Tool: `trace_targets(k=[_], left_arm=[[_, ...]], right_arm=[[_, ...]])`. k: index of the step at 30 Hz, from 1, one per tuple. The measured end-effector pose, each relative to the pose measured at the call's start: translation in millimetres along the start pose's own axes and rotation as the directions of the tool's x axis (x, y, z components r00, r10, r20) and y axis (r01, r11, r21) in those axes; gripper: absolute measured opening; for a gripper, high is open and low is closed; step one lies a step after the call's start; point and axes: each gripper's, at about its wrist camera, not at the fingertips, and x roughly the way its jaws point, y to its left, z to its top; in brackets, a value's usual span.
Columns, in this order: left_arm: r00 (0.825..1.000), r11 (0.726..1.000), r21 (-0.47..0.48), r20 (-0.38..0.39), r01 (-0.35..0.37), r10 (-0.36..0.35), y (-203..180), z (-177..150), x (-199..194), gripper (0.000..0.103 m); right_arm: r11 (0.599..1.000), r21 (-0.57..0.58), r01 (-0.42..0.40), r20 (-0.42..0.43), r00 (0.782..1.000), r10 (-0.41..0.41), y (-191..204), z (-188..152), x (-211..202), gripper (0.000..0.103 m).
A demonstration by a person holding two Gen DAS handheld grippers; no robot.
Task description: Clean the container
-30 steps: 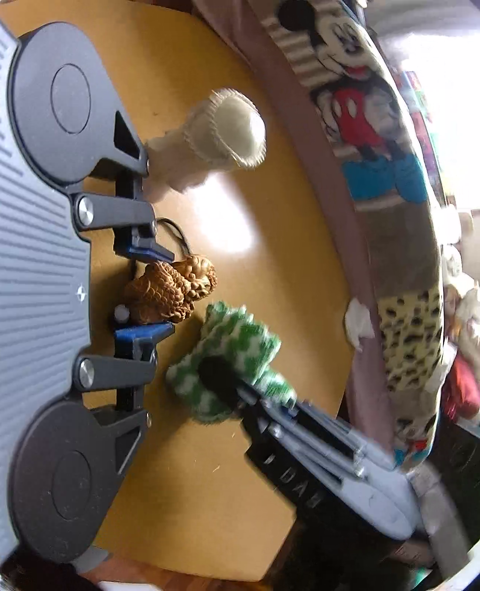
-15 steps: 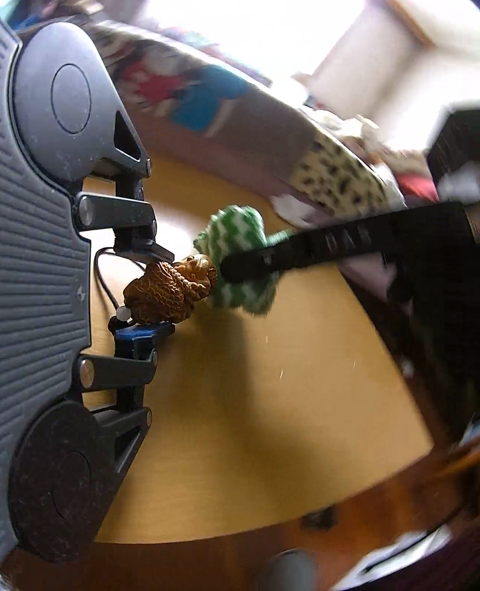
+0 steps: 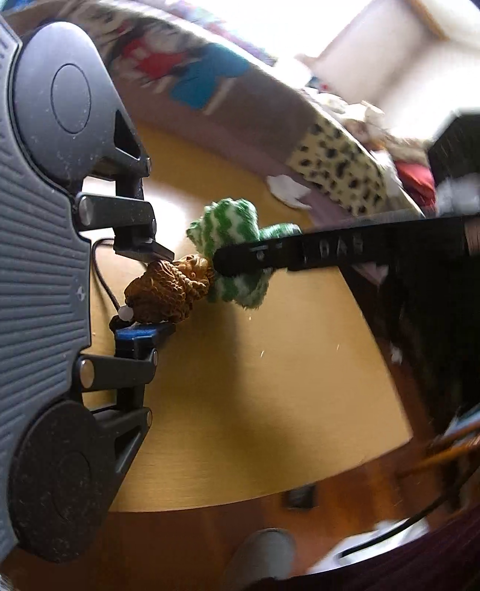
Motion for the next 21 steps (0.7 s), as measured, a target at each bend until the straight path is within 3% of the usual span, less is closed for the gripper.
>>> trace_targets(k=[4,6,8,11,17,21], left_arm=[[0.999,0.981,0.191,-0.013,-0.034,0.037,-14,7,2,0.032],[0.999,0.971,0.234,-0.014,-0.041,0.045,-17,9,4,0.032],[0.999,0.963,0.265,-0.013,-0.047,0.052,-20,10,5,0.032],[0.999,0.963,0.267,-0.010,-0.044,0.048,-19,11,7,0.035],[1.000,0.990,0.141,-0.022,-0.018,0.022,-8,10,10,0.035],[0.999,1.000,-0.003,-0.032,0.030,-0.030,6,8,12,0.035]], right_arm=[[0.999,0.023,0.021,0.064,0.998,-0.023,-5,0,-16,0.016],[0.998,0.060,0.010,0.105,0.994,-0.016,-10,1,-20,0.016],[0.994,0.093,-0.055,0.113,0.993,0.044,-12,0,-17,0.016],[0.997,0.051,-0.064,0.059,0.996,0.061,-2,-2,-3,0.016],[0.997,0.070,-0.044,0.045,0.998,0.041,-4,-3,-1,0.016],[0.997,0.064,-0.039,0.037,0.999,0.037,-3,-5,1,0.016]])
